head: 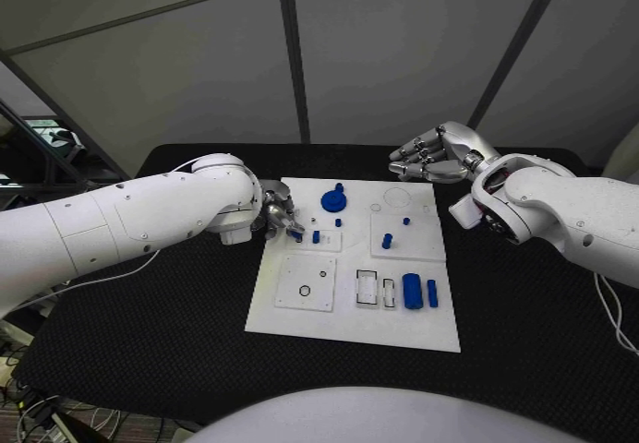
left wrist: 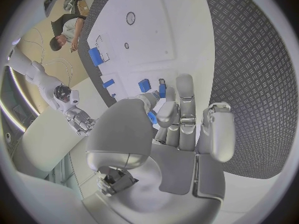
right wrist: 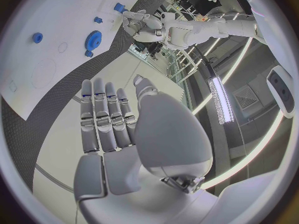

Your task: Assemble the parts on the task board

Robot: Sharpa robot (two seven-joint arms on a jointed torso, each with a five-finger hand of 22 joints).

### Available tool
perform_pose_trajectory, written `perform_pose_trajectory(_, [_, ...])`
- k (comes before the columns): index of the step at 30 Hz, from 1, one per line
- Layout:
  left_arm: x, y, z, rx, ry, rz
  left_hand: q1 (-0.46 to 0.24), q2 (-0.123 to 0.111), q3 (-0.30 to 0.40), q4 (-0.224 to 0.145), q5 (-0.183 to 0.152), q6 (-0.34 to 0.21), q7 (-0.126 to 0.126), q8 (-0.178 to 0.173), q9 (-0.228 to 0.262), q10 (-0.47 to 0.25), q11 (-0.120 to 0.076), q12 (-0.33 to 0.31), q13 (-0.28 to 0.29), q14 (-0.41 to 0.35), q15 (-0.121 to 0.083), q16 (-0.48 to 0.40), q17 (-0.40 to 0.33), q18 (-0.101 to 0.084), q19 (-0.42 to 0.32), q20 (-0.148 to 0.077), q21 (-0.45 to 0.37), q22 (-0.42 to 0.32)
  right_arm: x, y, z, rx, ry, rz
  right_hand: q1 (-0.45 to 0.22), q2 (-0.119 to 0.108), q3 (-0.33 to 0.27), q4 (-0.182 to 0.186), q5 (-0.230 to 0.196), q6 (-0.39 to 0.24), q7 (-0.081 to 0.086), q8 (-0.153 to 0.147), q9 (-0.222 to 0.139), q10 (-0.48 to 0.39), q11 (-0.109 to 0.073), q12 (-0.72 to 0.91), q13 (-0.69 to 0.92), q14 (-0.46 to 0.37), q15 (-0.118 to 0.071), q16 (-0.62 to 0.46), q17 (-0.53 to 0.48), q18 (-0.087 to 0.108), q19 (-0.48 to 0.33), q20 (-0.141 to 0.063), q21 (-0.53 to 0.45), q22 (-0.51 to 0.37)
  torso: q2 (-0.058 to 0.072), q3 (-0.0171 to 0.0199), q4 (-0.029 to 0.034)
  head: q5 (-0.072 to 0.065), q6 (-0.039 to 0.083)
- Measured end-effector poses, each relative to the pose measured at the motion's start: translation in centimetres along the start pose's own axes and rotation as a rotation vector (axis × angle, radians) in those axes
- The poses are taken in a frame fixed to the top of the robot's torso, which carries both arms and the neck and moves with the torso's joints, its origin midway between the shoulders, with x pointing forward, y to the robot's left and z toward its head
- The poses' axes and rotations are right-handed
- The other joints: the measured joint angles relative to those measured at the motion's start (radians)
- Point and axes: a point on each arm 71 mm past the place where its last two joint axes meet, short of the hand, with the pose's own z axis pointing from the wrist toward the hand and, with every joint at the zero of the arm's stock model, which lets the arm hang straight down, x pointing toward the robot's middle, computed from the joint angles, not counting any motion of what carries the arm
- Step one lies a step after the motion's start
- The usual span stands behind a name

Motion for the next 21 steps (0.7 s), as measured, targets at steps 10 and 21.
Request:
perform_pose_trajectory(10, [0.06,-0.07,-0.01,0.000,0.009,0.009,-0.004,-0.004,0.011,-0.007,0.005,0.000,0.000,-0.001,0.001,0.000,0.000,0.000,-0.001,0.000,0.000,0.000,0.001,0.000,0.000,0.000,0.000,0.000,0.06,0.03,0.04,-0.001,0.002,0.001,0.000,0.000,0.000,0.000,0.000,0.000,0.000,0.000,0.000,0.000,0.000,0.000,0.000,0.000,0.000,0.000,0.000,0.000,0.000,0.000,0.000,0.000,0.000,-0.0005,0.0000,0.002,-0.001])
perform_pose_trajectory(21, [0.15,-0.26,0.05,0.002,0.015,0.016,-0.006,-0.005,0.012,-0.008,0.005,0.001,0.002,-0.001,0.000,0.005,-0.002,0.000,-0.001,0.000,0.000,0.000,0.001,0.000,0.000,0.000,0.000,0.000,0.09,0.03,0.07,-0.001,0.003,0.001,0.000,0.000,0.000,0.000,0.000,0.000,0.000,0.000,0.000,0.000,0.000,0.000,0.000,0.000,0.000,0.000,0.000,0.000,0.000,0.000,0.000,0.000,0.000,-0.0004,0.0000,0.002,-0.003])
